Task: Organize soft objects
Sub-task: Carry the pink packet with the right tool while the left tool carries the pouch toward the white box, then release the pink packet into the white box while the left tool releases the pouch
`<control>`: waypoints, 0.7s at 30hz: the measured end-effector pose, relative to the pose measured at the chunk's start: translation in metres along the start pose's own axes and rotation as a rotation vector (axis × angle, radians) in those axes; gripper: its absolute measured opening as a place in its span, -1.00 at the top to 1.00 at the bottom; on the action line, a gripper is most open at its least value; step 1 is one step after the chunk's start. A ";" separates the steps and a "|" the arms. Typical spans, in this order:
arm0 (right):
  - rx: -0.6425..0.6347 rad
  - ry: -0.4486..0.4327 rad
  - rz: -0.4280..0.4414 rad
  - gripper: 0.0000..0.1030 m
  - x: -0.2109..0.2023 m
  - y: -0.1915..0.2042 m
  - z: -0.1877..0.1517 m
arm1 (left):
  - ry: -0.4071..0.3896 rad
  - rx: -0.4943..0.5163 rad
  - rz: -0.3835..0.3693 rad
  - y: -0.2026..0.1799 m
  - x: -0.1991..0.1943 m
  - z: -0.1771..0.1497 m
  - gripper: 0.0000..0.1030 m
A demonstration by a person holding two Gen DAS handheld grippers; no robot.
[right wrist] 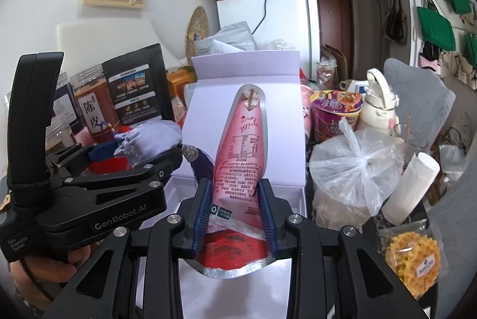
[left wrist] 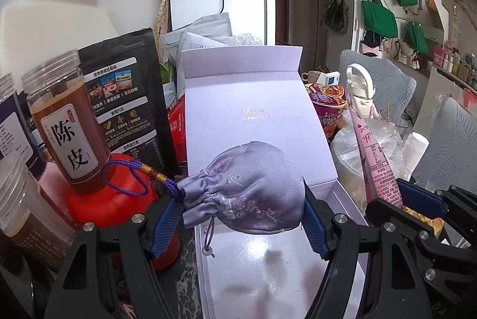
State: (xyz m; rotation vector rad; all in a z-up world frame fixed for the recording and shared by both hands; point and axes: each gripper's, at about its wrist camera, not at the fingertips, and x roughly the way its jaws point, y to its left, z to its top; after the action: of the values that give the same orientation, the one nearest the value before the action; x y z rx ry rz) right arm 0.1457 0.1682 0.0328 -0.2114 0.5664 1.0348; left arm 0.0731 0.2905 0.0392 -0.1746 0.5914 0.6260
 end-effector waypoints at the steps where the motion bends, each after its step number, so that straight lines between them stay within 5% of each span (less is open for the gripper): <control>1: -0.005 0.003 -0.015 0.22 0.001 0.000 0.000 | 0.003 0.006 -0.005 -0.001 0.001 0.000 -0.41; 7: -0.021 0.003 -0.074 -0.08 -0.002 0.000 0.001 | 0.053 0.009 -0.018 -0.003 0.010 0.002 -0.50; 21: -0.024 -0.008 -0.091 -0.08 -0.011 0.002 0.003 | 0.028 0.004 -0.001 -0.001 -0.003 0.005 -0.53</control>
State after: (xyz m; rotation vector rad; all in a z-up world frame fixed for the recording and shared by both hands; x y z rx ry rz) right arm 0.1410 0.1619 0.0416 -0.2525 0.5327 0.9543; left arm 0.0737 0.2899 0.0453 -0.1806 0.6193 0.6219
